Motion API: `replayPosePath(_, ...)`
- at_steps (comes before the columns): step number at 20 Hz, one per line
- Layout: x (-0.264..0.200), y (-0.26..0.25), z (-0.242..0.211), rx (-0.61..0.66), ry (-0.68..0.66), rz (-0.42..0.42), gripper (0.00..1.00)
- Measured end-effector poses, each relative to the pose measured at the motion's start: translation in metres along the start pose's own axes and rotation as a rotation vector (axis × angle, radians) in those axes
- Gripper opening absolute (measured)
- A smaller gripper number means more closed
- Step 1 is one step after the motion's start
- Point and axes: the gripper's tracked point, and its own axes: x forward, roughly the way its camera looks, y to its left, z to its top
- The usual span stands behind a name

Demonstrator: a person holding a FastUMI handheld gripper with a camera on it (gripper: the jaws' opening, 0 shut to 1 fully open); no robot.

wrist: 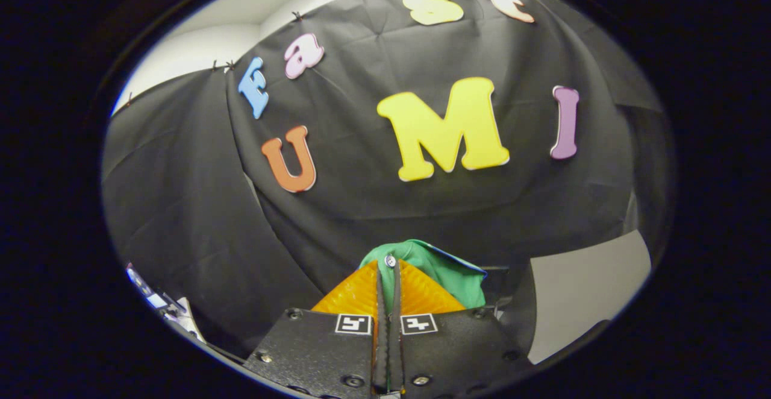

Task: Put the clothes into the washing machine and then close the washing machine lid.

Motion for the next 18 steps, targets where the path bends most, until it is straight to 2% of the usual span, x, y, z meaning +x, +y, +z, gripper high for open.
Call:
replayPosePath(10,0.124,-0.039,-0.114,0.061,0.272,-0.058,0.05)
replayPosePath(18,0.177,-0.074,-0.217,0.104,0.482,-0.132,0.05)
